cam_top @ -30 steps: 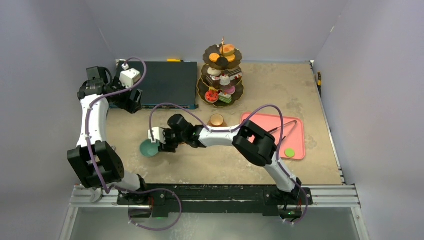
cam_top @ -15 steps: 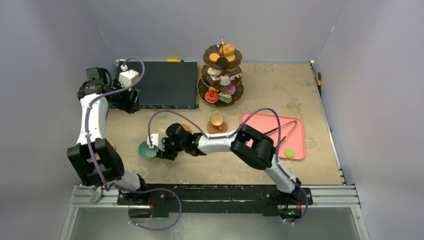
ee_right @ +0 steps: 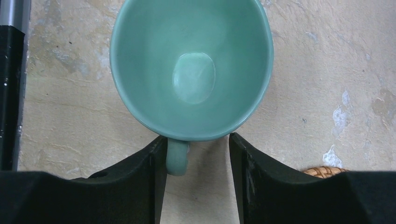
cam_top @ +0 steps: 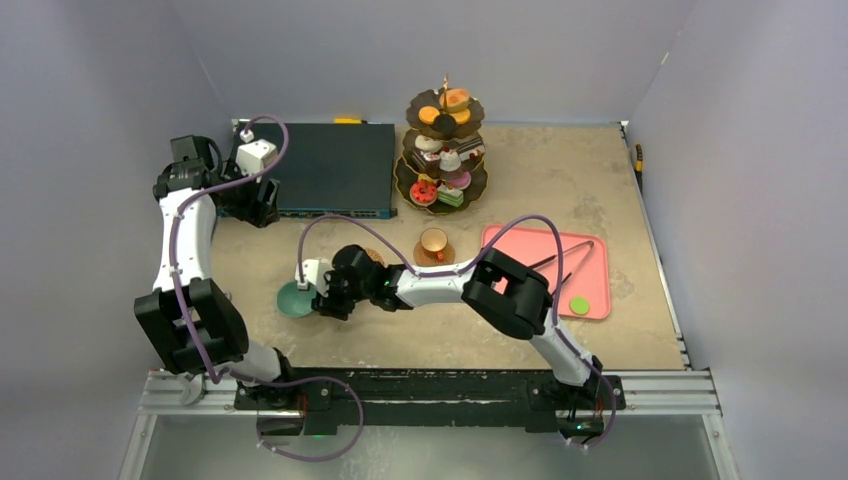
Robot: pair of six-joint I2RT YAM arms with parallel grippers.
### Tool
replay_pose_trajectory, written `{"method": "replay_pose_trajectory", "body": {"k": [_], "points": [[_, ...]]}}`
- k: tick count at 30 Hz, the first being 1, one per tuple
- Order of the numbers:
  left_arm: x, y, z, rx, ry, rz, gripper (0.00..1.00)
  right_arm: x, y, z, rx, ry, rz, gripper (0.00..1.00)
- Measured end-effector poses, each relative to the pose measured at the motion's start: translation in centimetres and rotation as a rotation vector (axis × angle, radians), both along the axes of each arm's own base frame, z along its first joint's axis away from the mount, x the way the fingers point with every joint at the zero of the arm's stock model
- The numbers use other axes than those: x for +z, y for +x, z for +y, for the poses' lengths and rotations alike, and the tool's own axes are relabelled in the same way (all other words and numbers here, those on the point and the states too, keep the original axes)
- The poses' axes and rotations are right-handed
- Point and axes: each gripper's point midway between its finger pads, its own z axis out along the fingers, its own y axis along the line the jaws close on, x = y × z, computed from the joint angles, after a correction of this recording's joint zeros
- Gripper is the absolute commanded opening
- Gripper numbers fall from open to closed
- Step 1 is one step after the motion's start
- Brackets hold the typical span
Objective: Serve the afternoon tea
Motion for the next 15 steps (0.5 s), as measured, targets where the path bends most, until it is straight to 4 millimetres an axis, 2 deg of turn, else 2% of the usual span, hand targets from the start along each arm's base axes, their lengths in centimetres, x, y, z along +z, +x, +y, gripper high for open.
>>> {"method": "replay_pose_trajectory", "body": {"k": [3,13,15], "points": [[0.0,-0.2,-0.1,-0.001,0.001,-0.003,0.72,0.3,-0.2,0.2,-0.001,0.006,0.003,0.45],[-0.4,-0.7,-0.1,0.003,-0.001,0.005,0.70,2.0,0.3,1.4,-0.033,0.035,-0.009,0.03],[-0.3,-0.6,-0.1,0.003,0.001,0.001,0.70,2.0,0.5,1.3,-0.045,0.033,-0.013,0.00]]}}
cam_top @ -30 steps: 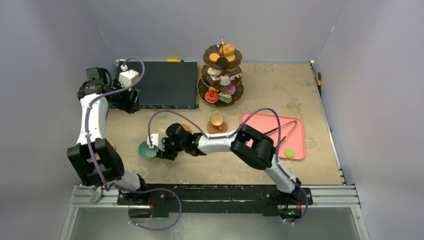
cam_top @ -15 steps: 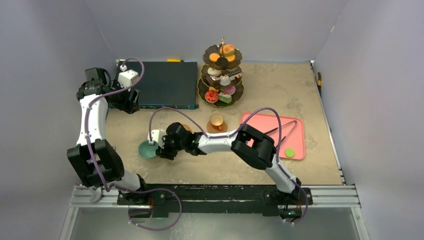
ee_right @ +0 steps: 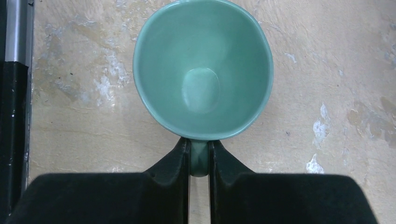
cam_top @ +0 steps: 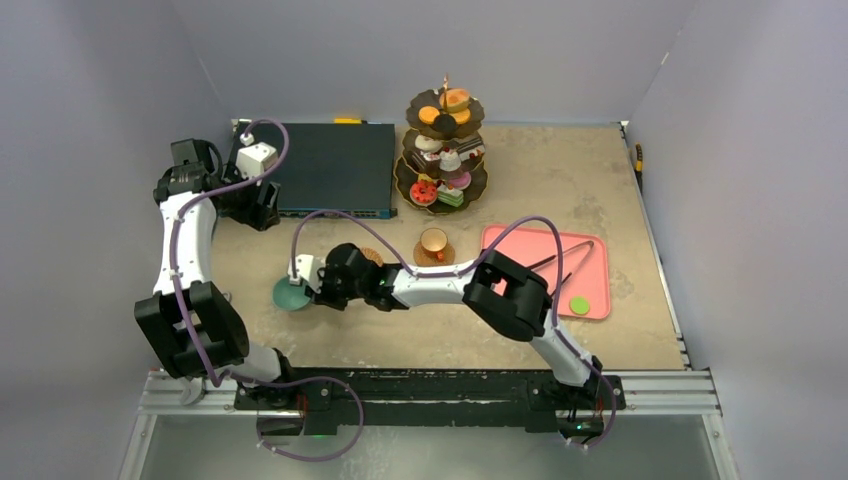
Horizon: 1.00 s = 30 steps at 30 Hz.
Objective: Serve the afternoon tea
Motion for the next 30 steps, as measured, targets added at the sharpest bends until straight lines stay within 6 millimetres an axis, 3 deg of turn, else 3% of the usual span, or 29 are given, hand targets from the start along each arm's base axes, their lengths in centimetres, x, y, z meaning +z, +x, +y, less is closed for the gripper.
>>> {"method": "replay_pose_trajectory", "body": {"k": [8,16,19,22,24,26,30], "points": [[0.0,0.2,0.1,0.000,0.003,-0.008,0.68,1.0,0.7,-1.7,-0.096,0.001,-0.011,0.00],[-0.2,0.1,0.1,0.004,0.000,-0.001,0.69,6.8,1.7,-4.5,-0.248,0.128,-0.060,0.00],[-0.2,0.1,0.1,0.004,0.000,-0.002,0.72,7.7,2.0,-5.6,-0.300,0.159,-0.066,0.00],[-0.2,0.1,0.1,0.005,-0.001,-0.002,0.76,7.2,2.3,-6.9,-0.345,0.159,-0.058,0.00],[-0.2,0.1,0.1,0.005,0.000,-0.002,0.90,6.0,2.4,-8.0,-0.374,0.141,-0.044,0.00],[-0.2,0.1,0.1,0.008,-0.002,-0.002,0.95,4.2,2.5,-9.5,-0.413,0.103,-0.029,0.00],[-0.2,0.3,0.1,0.015,-0.006,-0.007,0.98,2.0,2.9,-11.8,-0.471,0.050,-0.014,0.00]]}}
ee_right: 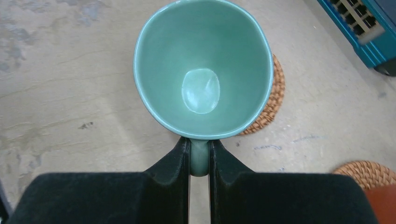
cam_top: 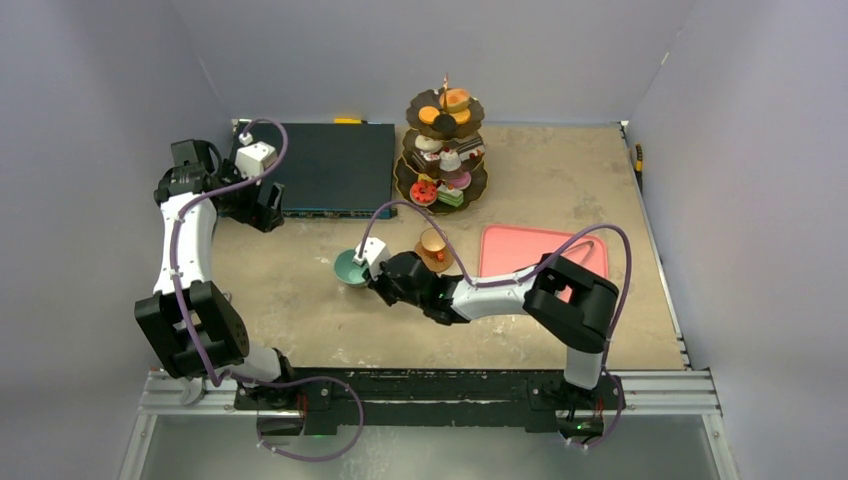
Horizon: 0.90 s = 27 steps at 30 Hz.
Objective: Serve the afternoon tea
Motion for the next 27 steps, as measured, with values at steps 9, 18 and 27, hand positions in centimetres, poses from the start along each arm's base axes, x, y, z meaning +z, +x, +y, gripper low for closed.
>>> {"method": "replay_pose_trajectory", "body": {"k": [9,18,27], "points": [[0.1,0.2,0.0,0.009,-0.004,-0.008,0.99,1.7,1.8,-0.6,-0.066,0.053,-0.036,0.00],[0.1,0.2,0.0,0.009,-0.004,-0.008,0.99,2.5,2.4,-0.2,-0.078,0.090,-0.057,0.00],[0.1,0.2,0.0,0.015,-0.009,-0.006,0.99,-0.4,2.4,-0.3,-0.078,0.044,-0.035,0.00]]}}
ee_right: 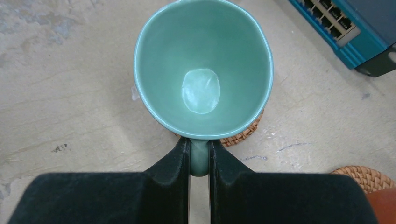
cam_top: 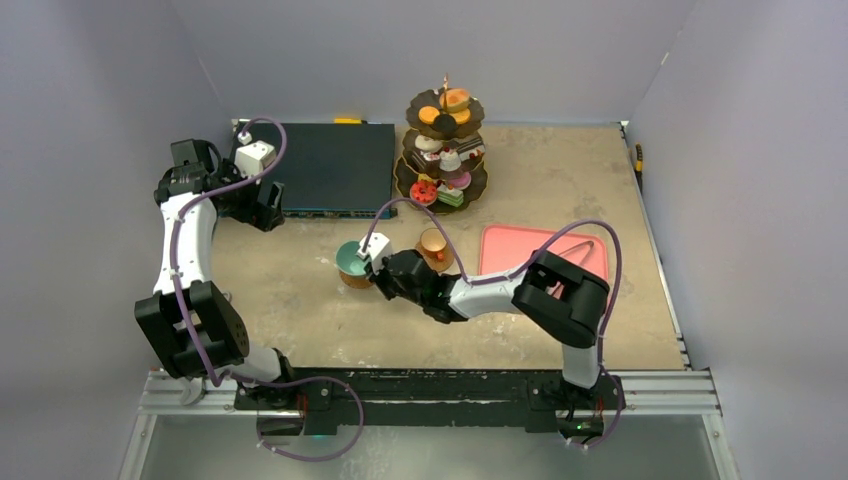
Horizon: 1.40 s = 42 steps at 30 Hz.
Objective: Serve the afternoon tea
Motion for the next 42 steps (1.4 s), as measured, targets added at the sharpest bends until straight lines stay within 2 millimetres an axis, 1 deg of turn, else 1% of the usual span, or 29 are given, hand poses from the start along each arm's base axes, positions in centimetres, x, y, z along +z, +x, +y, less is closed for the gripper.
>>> {"method": "replay_pose_trajectory", "body": {"k": [4,9,10,12,13,14,18,21,22,23,24,25,27,29,30,32,33,35,36,37,38,39,40,42], "points": [[0.0,0.0,0.0,0.000,0.000,0.000,0.99,-1.1,-0.1,-0.1,-0.001,-0.020,0.010,0.00],[0.0,0.0,0.0,0.000,0.000,0.000,0.99,-1.2,-0.1,-0.1,-0.001,-0.021,0.011,0.00],[0.0,0.0,0.0,0.000,0.000,0.000,0.99,-1.2,-0.1,-0.2,-0.001,-0.022,0.012,0.03],[0.0,0.0,0.0,0.000,0.000,0.000,0.99,-1.2,-0.1,-0.2,0.000,-0.023,0.012,0.21],[0.0,0.0,0.0,0.000,0.000,0.000,0.99,-1.2,-0.1,-0.2,0.000,-0.022,0.011,0.33],[0.0,0.0,0.0,0.000,0.000,0.000,0.99,-1.2,-0.1,-0.2,-0.001,-0.022,0.012,0.41],[0.0,0.0,0.0,-0.001,-0.001,0.000,0.99,-1.0,0.2,-0.2,-0.015,-0.016,0.000,0.64],[0.0,0.0,0.0,-0.001,-0.001,0.000,0.99,-0.7,0.4,-0.1,-0.021,-0.006,-0.008,0.69],[0.0,0.0,0.0,-0.001,-0.001,0.000,0.99,-0.6,0.5,-0.1,-0.022,-0.004,-0.010,0.76],[0.0,0.0,0.0,-0.001,-0.001,0.000,0.99,-0.6,0.5,-0.1,-0.024,-0.003,-0.012,0.89],[0.0,0.0,0.0,-0.001,-0.001,0.000,0.99,-0.5,0.5,-0.1,-0.025,-0.002,-0.012,0.97],[0.0,0.0,0.0,0.000,-0.002,0.000,0.99,-0.3,0.5,-0.1,-0.027,0.002,-0.012,0.98],[0.0,0.0,0.0,0.004,-0.005,0.001,0.99,0.4,0.5,-0.1,-0.027,0.011,-0.016,0.98],[0.0,0.0,-0.1,0.010,-0.012,0.001,0.99,2.1,0.5,-0.2,-0.027,0.033,-0.027,0.98],[0.0,0.1,-0.1,0.015,-0.017,-0.001,0.99,3.3,0.5,-0.3,-0.029,0.051,-0.035,0.98],[-0.2,0.4,-0.2,0.025,-0.031,-0.010,0.99,6.4,0.7,-0.5,-0.036,0.107,-0.058,0.98],[-0.4,0.6,-0.3,0.033,-0.040,-0.014,0.99,8.3,0.9,-0.9,-0.042,0.144,-0.072,0.98],[-1.1,1.0,-0.4,0.055,-0.066,-0.014,0.99,12.1,2.0,-2.5,-0.080,0.225,-0.100,0.98],[-1.6,1.4,-0.4,0.071,-0.085,-0.017,0.99,13.8,3.0,-3.9,-0.114,0.264,-0.113,0.98],[-2.1,1.8,-0.4,0.085,-0.098,-0.017,0.99,15.2,4.3,-5.7,-0.159,0.299,-0.126,0.98],[-2.8,2.2,-0.4,0.102,-0.113,-0.017,0.99,16.1,5.5,-7.5,-0.202,0.321,-0.136,0.98],[-3.7,2.6,-0.3,0.123,-0.129,-0.016,0.99,16.9,7.4,-10.5,-0.276,0.347,-0.147,0.98],[-4.7,3.0,-0.3,0.145,-0.146,-0.010,0.99,17.1,8.6,-12.7,-0.334,0.354,-0.154,0.98],[-6.6,3.5,-0.3,0.186,-0.172,0.004,0.99,16.6,11.4,-18.5,-0.483,0.361,-0.157,0.98]]}}
